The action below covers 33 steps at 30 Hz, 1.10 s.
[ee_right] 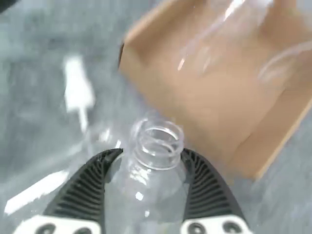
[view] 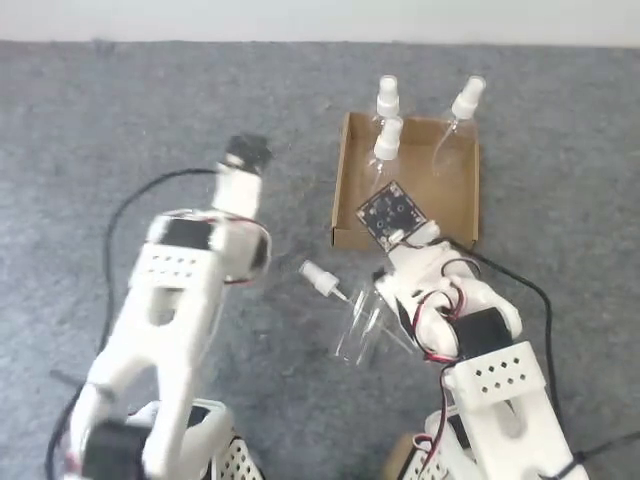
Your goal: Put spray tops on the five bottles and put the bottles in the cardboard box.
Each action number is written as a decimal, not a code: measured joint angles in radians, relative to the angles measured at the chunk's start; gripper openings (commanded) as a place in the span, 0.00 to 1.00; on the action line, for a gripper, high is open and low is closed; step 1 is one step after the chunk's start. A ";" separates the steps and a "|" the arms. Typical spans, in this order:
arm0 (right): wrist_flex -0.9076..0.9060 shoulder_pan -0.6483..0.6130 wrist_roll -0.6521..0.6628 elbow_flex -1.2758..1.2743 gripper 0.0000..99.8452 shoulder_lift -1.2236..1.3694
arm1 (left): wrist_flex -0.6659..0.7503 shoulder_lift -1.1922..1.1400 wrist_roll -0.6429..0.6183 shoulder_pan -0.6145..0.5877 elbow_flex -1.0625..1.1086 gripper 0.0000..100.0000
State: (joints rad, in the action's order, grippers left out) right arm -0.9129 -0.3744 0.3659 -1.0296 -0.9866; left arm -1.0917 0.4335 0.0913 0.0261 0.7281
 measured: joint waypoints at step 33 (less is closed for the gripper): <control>0.532 -0.626 -0.135 -0.229 0.01 0.000 | 0.015 0.690 -0.410 0.126 -0.373 0.01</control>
State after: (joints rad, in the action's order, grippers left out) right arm -0.3805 -1.0004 0.2309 -1.2582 -0.9866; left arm -1.0764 1.1239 -0.3184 0.1519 0.3552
